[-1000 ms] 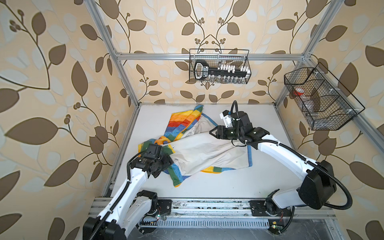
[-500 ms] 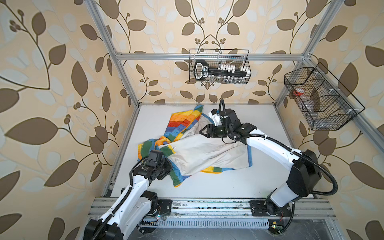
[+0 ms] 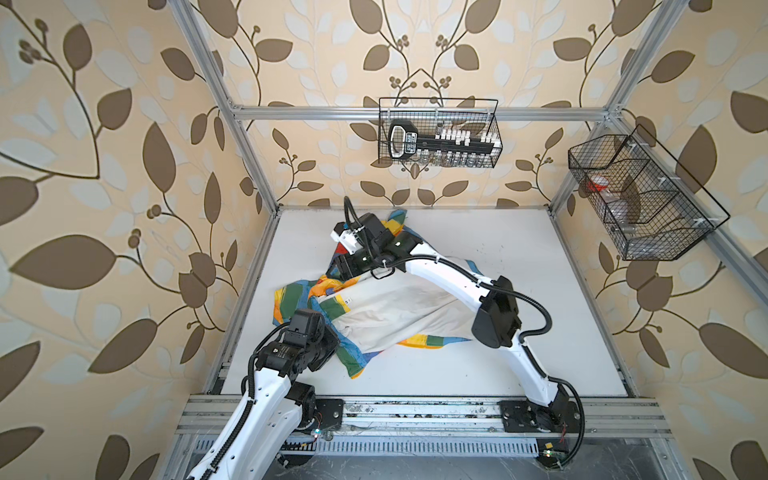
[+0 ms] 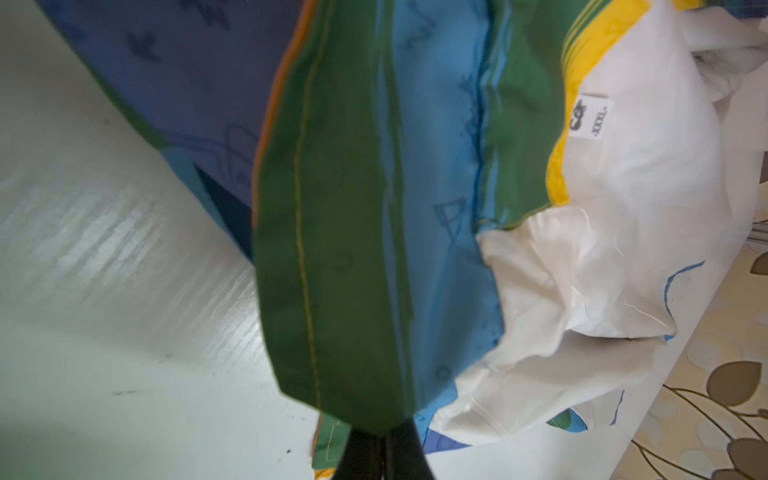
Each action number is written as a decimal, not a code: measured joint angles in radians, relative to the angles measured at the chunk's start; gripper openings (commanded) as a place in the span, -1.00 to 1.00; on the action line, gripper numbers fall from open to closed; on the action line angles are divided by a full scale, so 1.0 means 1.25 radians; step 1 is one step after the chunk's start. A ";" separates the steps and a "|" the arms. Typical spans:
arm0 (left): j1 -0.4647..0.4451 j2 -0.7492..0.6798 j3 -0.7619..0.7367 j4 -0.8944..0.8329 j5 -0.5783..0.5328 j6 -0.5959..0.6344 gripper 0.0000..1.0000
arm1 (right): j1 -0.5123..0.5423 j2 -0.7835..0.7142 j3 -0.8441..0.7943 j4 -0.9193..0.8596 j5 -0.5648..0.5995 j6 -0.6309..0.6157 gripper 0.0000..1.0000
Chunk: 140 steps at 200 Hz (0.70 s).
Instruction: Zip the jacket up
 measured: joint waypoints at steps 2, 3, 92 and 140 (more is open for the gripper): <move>0.000 -0.001 -0.001 0.000 0.000 -0.001 -1.00 | 0.002 0.007 0.003 -0.003 0.001 -0.002 0.40; 0.000 -0.002 -0.001 0.001 0.001 -0.002 -1.00 | 0.003 0.009 0.004 -0.004 0.000 -0.002 0.40; 0.000 0.032 -0.066 0.046 0.039 -0.029 -1.00 | 0.031 0.083 -0.027 0.020 0.143 -0.069 0.41; 0.000 0.035 -0.066 0.049 0.045 -0.029 -1.00 | 0.056 0.093 -0.026 0.105 0.194 -0.068 0.29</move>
